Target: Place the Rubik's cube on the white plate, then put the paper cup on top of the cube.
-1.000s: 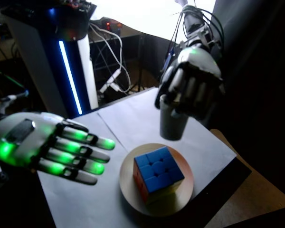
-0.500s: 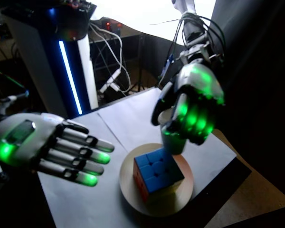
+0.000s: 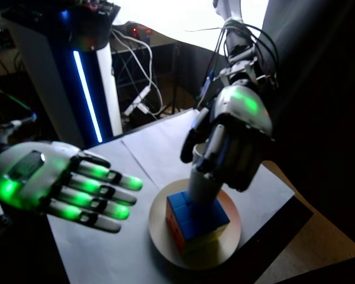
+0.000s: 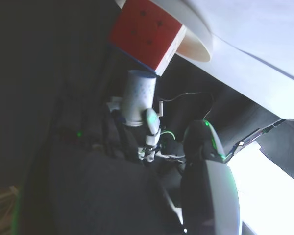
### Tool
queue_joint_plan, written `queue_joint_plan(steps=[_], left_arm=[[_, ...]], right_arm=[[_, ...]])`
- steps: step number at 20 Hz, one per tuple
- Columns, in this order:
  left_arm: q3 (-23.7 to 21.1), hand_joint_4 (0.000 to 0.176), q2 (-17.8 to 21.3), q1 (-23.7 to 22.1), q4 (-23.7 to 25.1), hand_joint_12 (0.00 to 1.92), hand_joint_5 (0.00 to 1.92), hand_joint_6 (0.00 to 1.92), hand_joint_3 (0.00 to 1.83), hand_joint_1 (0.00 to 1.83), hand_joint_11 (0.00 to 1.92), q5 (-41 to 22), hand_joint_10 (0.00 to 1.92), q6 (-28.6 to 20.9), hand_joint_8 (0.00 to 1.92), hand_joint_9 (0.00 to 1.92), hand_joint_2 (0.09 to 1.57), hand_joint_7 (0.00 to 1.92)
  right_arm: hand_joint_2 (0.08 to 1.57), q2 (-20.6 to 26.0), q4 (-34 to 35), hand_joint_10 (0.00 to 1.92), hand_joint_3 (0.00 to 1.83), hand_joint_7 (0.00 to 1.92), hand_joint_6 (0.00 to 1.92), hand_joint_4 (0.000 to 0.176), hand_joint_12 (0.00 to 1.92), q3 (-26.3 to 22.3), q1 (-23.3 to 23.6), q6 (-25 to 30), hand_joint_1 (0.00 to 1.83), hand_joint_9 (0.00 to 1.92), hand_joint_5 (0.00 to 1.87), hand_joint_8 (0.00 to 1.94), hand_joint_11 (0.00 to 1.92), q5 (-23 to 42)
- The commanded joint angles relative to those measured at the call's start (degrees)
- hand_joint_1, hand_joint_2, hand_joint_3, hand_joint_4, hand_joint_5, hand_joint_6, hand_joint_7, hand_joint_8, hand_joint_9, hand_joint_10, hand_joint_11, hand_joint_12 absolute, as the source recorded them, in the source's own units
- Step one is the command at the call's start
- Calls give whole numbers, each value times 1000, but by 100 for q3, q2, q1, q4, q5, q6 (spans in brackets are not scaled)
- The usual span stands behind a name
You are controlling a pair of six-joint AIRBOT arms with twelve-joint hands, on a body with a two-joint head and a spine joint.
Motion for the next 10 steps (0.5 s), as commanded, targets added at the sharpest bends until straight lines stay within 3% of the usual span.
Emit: queue_joint_plan(steps=[1, 2, 3, 4, 5, 6, 7, 8, 9, 10], left_arm=[[39, 0, -42, -38, -197, 1921, 211, 1559, 683, 1302, 808, -488, 1921, -71, 1660, 596, 948, 683], [62, 0, -56, -22, -206, 1921, 210, 1559, 661, 1300, 800, -488, 1921, -97, 1656, 586, 959, 679], [101, 0, -81, 3, -221, 1921, 196, 1472, 892, 1234, 559, -482, 1886, -128, 1706, 421, 688, 310], [135, 0, -106, 11, -225, 1921, 194, 1460, 895, 1230, 531, -466, 1877, -155, 1699, 402, 687, 295], [180, 2, -142, 25, -225, 1921, 187, 1279, 804, 1164, 219, -461, 1533, -197, 1354, 280, 745, 294], [196, 34, -151, 30, -224, 1822, 226, 1165, 732, 1129, 232, -461, 1221, -215, 973, 323, 780, 328], [198, 30, -153, 31, -224, 1656, 192, 1045, 600, 1111, 242, -460, 822, -216, 496, 393, 839, 385], [206, 29, -156, 33, -225, 1593, 199, 919, 486, 1080, 150, -459, 591, -224, 222, 399, 890, 486], [210, 58, -159, 33, -225, 1643, 199, 862, 448, 1028, 13, -458, 578, -227, 93, 354, 906, 483], [212, 57, -159, 38, -225, 1648, 199, 859, 422, 1025, 11, -456, 589, -227, 71, 351, 919, 486]], right_arm=[[1183, -6, 51, 2, 4, 0, 0, 0, 17, 25, 29, 11, 502, 6, 0, 0, 16, 715], [1184, -9, 53, 2, 4, 0, 0, 0, 17, 26, 27, 11, 503, 5, 0, 0, 11, 715], [1160, -13, 63, 0, 0, 0, 0, 40, 0, 26, 21, 11, 548, 0, 0, 0, 0, 715], [1157, -16, 74, 0, 0, 0, 0, 49, 0, 26, 9, 11, 555, 0, 0, 0, 0, 715], [1165, -18, 82, 0, 0, 0, 0, 62, 0, 26, -3, 11, 565, 0, 0, 0, 0, 715], [1173, -18, 85, 0, 1, 0, 0, 5, 13, 26, -9, 11, 511, 0, 0, 0, 23, 715], [1176, -17, 88, 7, 2, 0, 0, 0, 30, 26, -10, 11, 465, 17, 0, 0, 46, 715], [1170, -17, 91, 1, 0, 0, 0, 3, 22, 25, -10, 11, 495, 3, 0, 0, 10, 715], [1168, -17, 93, 0, 0, 0, 0, 41, 0, 25, -10, 11, 541, 0, 0, 0, 0, 715], [1167, -17, 94, 0, 0, 0, 0, 42, 0, 25, -10, 11, 542, 0, 0, 0, 0, 715]])
